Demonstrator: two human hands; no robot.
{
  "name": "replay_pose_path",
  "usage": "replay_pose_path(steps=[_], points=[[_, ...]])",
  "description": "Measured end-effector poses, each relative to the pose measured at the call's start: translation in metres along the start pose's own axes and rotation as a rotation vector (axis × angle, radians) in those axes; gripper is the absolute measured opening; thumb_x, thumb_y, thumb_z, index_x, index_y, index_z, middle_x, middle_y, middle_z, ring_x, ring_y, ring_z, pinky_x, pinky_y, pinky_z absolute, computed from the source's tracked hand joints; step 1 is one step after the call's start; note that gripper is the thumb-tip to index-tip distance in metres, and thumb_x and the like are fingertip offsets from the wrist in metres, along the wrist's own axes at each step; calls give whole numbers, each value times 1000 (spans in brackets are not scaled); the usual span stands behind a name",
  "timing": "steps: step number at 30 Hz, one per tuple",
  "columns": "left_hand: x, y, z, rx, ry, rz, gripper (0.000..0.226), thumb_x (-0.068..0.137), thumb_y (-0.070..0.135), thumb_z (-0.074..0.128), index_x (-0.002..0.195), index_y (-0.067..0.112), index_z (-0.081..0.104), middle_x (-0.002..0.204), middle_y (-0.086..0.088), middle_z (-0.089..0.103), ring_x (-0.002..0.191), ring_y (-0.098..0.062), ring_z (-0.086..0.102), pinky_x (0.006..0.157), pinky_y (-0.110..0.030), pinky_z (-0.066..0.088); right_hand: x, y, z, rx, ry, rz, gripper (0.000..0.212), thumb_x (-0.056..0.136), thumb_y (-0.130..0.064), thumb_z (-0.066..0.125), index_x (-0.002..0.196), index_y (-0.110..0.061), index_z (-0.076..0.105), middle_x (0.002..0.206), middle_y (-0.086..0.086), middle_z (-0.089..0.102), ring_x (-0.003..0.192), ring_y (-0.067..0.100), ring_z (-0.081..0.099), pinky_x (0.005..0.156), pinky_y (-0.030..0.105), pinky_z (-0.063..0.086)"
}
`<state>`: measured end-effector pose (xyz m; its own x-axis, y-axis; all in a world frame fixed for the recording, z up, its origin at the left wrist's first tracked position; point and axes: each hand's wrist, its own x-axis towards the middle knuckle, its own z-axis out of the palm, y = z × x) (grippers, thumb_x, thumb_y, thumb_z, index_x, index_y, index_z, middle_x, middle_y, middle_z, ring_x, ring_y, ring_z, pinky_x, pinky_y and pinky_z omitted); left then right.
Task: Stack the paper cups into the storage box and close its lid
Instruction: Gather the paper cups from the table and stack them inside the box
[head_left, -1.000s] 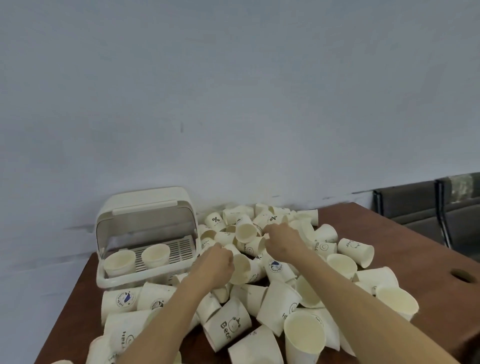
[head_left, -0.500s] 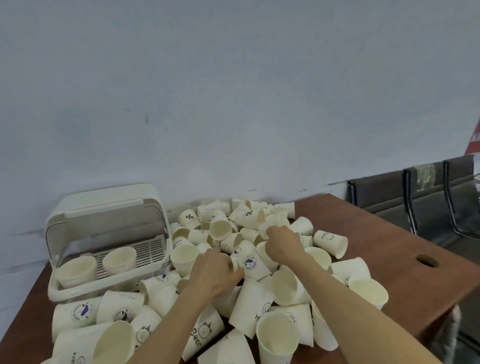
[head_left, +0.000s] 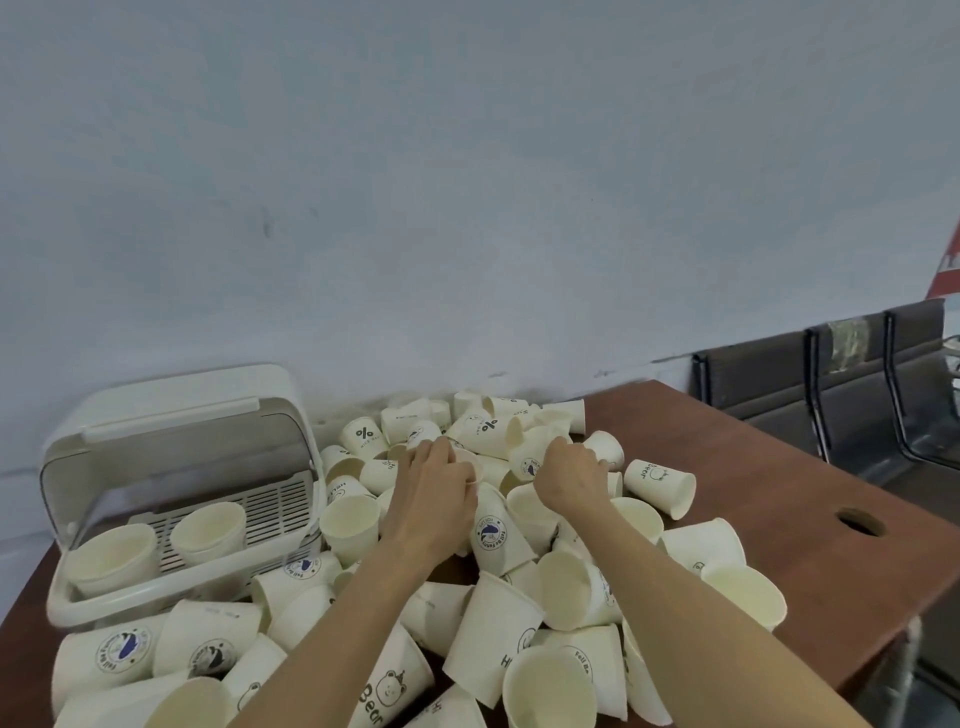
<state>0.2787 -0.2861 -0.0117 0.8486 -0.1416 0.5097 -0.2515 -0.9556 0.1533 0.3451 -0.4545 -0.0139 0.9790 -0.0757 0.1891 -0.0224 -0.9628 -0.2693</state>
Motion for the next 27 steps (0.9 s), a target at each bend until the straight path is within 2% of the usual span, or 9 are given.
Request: replay_pose_path(steps=[3,8,11,14,16,22,24,27], points=[[6,3,3,10,80,53,15,88,25,62,86,18,74,89,0,46,94,-22,45,89,-35,37,7,-4,4,22,-17,1,6,85,-7,49,86,-12,49,99,8,63,99,31,58,81,39,35],[11,3,3,43,183,128,6,78,24,73,72,21,74,82,0,43,88,-21,40,80,-34,38,8,-10,5,13,53,-29,11,87,-4,49,82,-13,45,96,7,61,93,30,61,75,35,37],[10,-2,0,98,148,84,14,86,30,64,81,24,76,84,0,50,90,-23,46,86,-33,29,5,-15,2,-10,76,-86,10,87,-4,46,82,-12,43,94,8,61,85,31,60,71,35,39],[5,-5,-10,129,80,25,26,97,33,46,101,28,72,98,1,59,104,-20,49,95,-33,20,-1,-21,-4,-24,112,-141,10,88,-4,41,85,-13,41,91,9,62,71,29,49,66,35,37],[1,-7,-19,157,56,-12,31,100,33,38,106,29,68,100,4,61,106,-17,49,96,-33,18,-6,-25,-10,-31,141,-184,11,89,-3,38,89,-13,42,87,9,63,66,27,45,63,35,33],[-18,-23,-50,192,64,-138,33,101,31,33,103,25,66,94,5,68,101,-17,53,97,-34,19,-23,-46,-22,1,162,-284,16,89,-4,36,99,-11,46,80,8,62,66,28,52,57,35,37],[-24,-33,-60,198,85,-176,32,100,30,34,99,25,66,92,5,68,99,-17,55,97,-34,21,-28,-57,-26,5,160,-329,13,89,-6,38,97,-11,47,79,7,61,67,27,53,55,35,36],[-34,-51,-77,208,120,-222,27,98,28,37,95,24,64,91,4,68,96,-18,56,93,-34,25,-35,-77,-31,58,133,-419,11,91,-10,37,94,-12,48,80,7,61,72,28,55,59,38,41]])
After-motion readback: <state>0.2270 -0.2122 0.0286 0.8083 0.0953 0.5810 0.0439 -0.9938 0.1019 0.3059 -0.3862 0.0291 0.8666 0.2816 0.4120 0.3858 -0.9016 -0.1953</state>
